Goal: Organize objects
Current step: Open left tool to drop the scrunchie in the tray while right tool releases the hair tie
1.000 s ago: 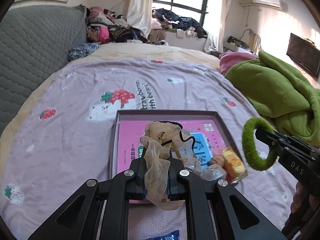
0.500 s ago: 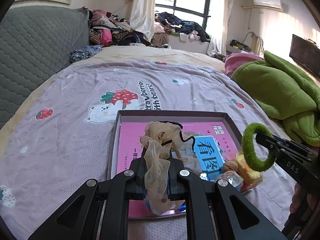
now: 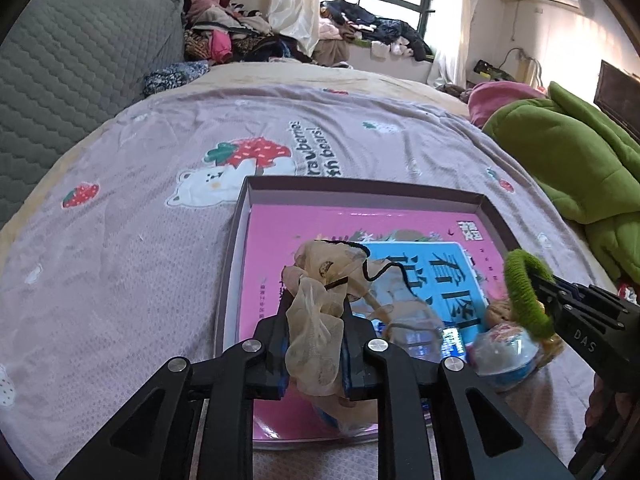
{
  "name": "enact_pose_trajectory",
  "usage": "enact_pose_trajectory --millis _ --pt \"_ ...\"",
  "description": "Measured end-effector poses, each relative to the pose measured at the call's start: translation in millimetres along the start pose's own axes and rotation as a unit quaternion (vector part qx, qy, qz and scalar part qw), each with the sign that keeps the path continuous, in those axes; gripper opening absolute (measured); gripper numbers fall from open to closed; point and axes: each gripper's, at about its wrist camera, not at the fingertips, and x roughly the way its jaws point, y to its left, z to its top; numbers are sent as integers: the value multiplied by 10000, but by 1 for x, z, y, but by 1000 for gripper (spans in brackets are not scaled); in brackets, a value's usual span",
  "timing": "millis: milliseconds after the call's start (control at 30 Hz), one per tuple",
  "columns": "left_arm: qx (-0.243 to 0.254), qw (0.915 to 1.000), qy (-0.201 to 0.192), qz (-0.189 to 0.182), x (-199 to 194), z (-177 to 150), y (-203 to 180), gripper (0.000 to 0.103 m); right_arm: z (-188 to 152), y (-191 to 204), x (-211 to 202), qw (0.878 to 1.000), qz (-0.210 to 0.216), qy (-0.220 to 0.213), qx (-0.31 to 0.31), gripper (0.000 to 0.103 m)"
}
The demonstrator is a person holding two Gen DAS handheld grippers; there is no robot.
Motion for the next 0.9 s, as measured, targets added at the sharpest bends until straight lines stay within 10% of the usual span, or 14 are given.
enact_pose_trajectory --millis 300,467,900 --pt "-255 9997 -54 30 3 -1 15 43 -2 1 3 9999 -107 -13 29 16" --pt "-286 9993 -225 7 -7 1 17 59 2 3 -6 9998 -45 -183 47 37" --pt "-253 9993 -274 9 -35 1 6 66 3 3 -38 9996 168 -239 54 43"
